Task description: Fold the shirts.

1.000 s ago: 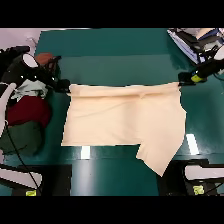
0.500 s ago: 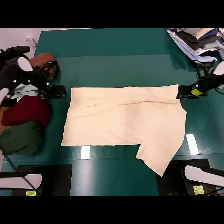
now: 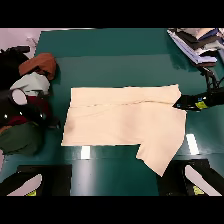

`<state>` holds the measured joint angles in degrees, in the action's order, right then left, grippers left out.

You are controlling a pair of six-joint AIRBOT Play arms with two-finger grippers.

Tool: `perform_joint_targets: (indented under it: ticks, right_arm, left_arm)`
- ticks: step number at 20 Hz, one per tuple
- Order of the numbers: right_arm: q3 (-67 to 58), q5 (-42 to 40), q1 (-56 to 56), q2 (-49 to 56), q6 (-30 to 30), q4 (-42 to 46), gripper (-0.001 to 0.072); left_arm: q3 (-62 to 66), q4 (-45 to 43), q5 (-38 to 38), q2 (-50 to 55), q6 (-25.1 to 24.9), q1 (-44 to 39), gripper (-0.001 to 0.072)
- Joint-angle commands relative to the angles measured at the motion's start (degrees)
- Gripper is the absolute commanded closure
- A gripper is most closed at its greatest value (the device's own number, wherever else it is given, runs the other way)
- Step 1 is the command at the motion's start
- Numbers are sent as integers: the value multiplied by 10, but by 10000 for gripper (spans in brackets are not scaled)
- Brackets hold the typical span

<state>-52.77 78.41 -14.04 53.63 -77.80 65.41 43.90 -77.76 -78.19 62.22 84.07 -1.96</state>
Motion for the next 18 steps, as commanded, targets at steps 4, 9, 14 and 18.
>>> perform_joint_targets:
  ticks: [4,9,14,18]
  right_arm:
    - [13,20,-1,-24,3,-45,179]
    - [14,36,-2,-24,3,-37,181]
    - [15,86,-2,-24,-24,104,181]
    - [66,127,-19,-27,-55,223,180]
  left_arm:
    - [-122,98,21,-15,5,0,27]
    - [-129,126,56,-15,3,0,472]
    - [-92,113,61,-15,2,0,682]
    - [-90,114,28,-16,-28,0,683]
